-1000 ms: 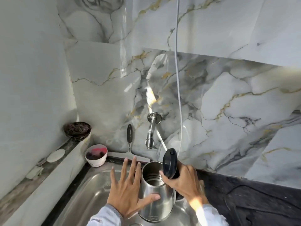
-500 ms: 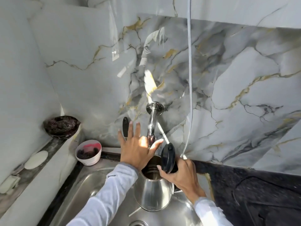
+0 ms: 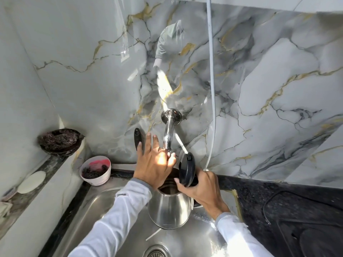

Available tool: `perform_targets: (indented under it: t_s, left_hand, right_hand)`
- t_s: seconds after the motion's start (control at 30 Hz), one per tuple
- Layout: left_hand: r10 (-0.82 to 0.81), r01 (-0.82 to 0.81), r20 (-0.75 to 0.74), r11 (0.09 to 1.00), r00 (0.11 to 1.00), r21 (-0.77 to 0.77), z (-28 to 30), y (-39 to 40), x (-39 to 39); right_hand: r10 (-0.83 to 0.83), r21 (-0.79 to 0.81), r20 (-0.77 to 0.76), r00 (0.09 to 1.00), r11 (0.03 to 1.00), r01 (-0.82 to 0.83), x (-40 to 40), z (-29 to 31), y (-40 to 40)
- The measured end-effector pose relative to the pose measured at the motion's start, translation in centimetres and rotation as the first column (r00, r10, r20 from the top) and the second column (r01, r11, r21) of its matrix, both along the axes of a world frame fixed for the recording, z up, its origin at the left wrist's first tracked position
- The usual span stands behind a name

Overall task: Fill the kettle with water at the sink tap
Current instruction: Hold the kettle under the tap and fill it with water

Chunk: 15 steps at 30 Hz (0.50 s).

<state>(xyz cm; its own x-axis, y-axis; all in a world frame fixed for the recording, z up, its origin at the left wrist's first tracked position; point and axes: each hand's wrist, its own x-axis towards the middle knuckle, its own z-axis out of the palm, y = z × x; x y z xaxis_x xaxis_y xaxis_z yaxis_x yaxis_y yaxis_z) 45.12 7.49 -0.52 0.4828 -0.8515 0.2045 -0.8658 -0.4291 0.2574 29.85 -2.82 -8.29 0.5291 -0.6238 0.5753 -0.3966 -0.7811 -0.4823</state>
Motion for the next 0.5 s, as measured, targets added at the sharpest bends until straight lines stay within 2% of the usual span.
perform_targets:
  t_s: [0.13,0.2,0.3,0.5]
  left_hand:
    - [-0.237,0.238,-0.056,0.971,0.97,0.015,0.0,0.4,2.5]
    - [-0.285,0.288,-0.054,0.956,0.957,0.052,0.0,0.4,3.1]
    - [-0.25,0.25,-0.003,0.964,0.968,0.086,0.0,0.6,3.1]
    - [-0.196,0.196,0.0,0.981,0.981,0.004,-1.4,3.8,2.2]
  right_hand:
    - [-0.015,0.02,-0.038,0.999,1.0,0.016,0.0,0.4,-0.1]
    - [-0.011,0.036,-0.05,0.999,0.999,0.013,0.0,0.7,0.0]
    - [0.004,0.027,-0.053,0.999,1.0,-0.002,0.1,1.2,0.0]
    - [0.004,0.021,-0.049,0.999,1.0,-0.003,0.0,1.6,0.2]
